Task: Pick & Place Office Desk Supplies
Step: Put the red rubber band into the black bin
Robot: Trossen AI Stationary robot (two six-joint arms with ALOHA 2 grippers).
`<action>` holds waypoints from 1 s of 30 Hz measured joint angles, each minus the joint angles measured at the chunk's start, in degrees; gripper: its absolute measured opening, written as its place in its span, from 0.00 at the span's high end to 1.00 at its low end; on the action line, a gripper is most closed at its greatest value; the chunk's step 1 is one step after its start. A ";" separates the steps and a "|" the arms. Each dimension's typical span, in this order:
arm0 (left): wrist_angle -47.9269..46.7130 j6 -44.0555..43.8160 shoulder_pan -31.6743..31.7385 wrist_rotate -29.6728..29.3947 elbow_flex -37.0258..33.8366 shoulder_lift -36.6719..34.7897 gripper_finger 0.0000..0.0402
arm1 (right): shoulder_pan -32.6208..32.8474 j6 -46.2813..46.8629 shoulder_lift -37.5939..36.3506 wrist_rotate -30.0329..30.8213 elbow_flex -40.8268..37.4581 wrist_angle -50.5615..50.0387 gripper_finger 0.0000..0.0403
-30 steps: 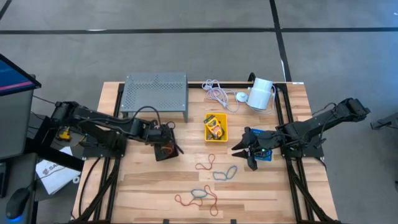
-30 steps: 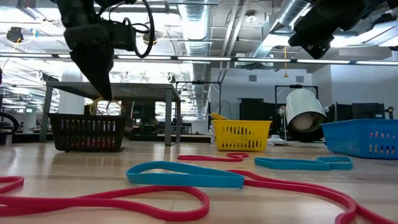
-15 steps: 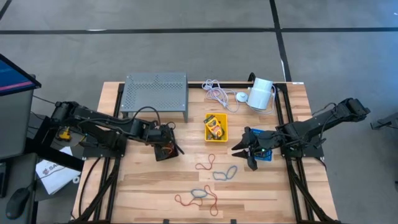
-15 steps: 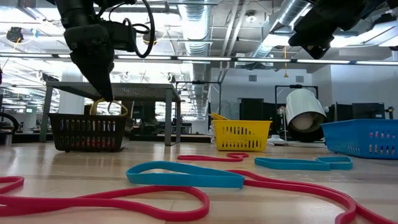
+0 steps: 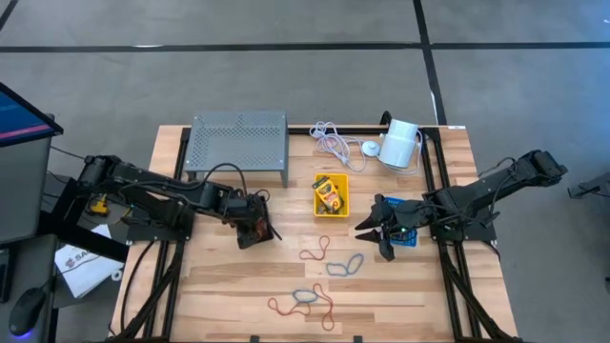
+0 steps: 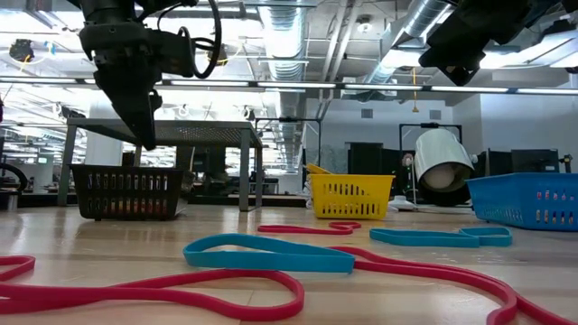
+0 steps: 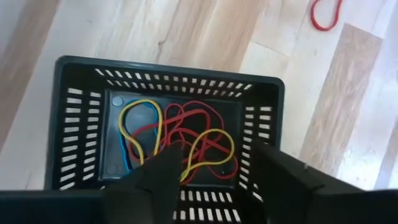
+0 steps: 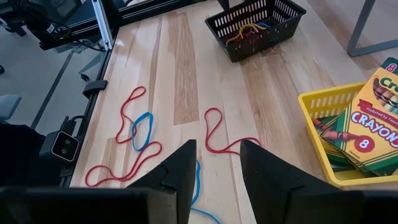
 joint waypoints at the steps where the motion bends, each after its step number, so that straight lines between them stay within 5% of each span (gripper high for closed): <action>1: 0.00 0.00 0.00 -0.37 0.00 0.00 0.51 | 0.00 0.01 0.00 0.00 0.00 0.00 0.70; 10: 3.74 -0.44 0.02 0.11 0.48 0.00 0.43 | 0.00 0.01 0.00 0.02 0.00 0.00 0.70; 14: 21.02 0.36 -0.85 9.13 2.24 -0.94 0.46 | 0.00 0.01 0.00 0.02 0.00 -0.02 0.70; 18: 31.25 6.27 -2.91 9.75 4.39 0.89 0.52 | 0.00 0.01 0.01 0.00 0.00 -0.29 0.70; 30: 21.45 21.09 -3.80 9.38 14.99 18.09 0.56 | 0.00 0.14 0.02 0.02 0.02 -0.87 0.70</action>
